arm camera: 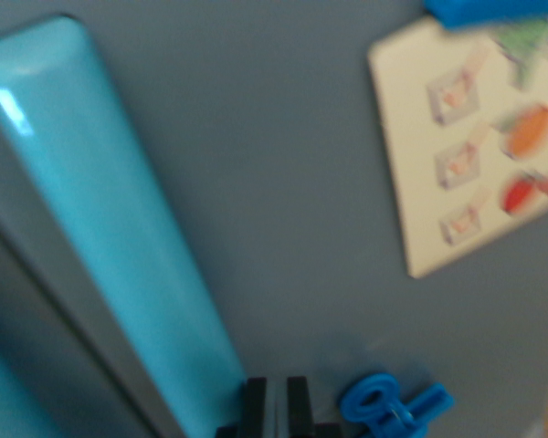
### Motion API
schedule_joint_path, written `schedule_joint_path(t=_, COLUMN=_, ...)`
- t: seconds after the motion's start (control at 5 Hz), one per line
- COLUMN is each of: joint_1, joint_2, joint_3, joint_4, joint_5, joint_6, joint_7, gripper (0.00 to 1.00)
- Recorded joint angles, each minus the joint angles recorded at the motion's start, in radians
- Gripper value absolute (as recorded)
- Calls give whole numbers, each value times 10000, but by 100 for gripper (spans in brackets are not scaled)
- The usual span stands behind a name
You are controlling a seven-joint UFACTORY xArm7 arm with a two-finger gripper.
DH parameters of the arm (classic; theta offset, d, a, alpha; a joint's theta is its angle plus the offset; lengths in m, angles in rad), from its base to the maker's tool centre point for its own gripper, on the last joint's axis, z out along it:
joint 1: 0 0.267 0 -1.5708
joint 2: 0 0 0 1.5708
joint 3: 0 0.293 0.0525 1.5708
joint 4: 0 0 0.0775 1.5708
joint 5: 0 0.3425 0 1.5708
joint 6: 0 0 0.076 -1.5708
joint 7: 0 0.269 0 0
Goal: Close fridge door
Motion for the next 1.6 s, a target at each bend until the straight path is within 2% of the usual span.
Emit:
schedule_joint_path(t=0.2, joint_1=0, joint_2=0, joint_3=0, joint_4=0, joint_5=0, joint_6=0, joint_7=0, gripper=100)
schedule_joint_path(t=0.4, joint_1=0, joint_2=262, joint_3=128, joint_4=256, joint_5=0, joint_6=0, joint_7=0, gripper=100)
schedule_joint_path(t=1.6, joint_1=0, joint_2=282, joint_3=117, joint_4=265, joint_5=0, joint_6=4, joint_7=0, gripper=100)
